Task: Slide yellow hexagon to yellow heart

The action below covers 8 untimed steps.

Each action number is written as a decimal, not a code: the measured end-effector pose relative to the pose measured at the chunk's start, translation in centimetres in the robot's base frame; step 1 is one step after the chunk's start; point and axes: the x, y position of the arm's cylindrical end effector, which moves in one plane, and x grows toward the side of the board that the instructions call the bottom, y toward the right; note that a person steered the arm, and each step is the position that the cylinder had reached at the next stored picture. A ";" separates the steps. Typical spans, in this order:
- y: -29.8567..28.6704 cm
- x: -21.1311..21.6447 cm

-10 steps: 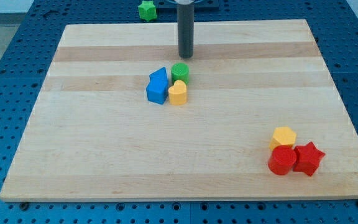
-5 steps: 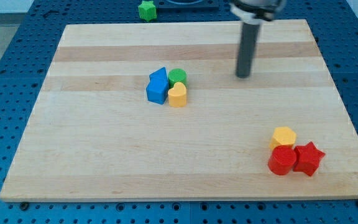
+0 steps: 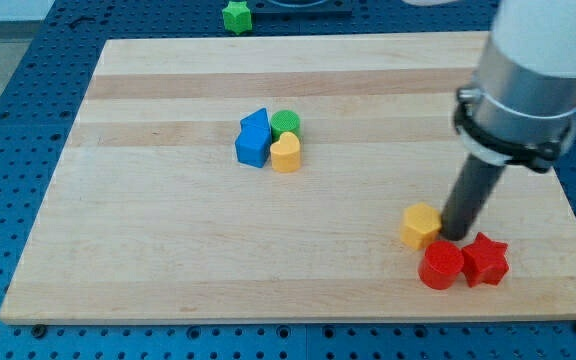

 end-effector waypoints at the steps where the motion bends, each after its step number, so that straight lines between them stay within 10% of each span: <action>1: -2.8 0.0; 5: -8.3 2.8; 8: -9.8 -5.3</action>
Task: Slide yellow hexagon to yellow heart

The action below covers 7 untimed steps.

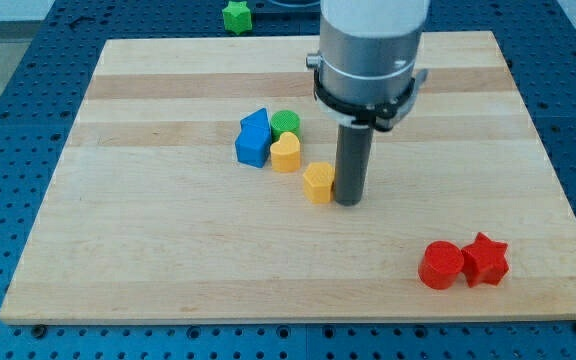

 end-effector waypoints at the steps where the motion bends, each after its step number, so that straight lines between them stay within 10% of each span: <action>1: -1.3 -1.7; 7: -2.4 -1.5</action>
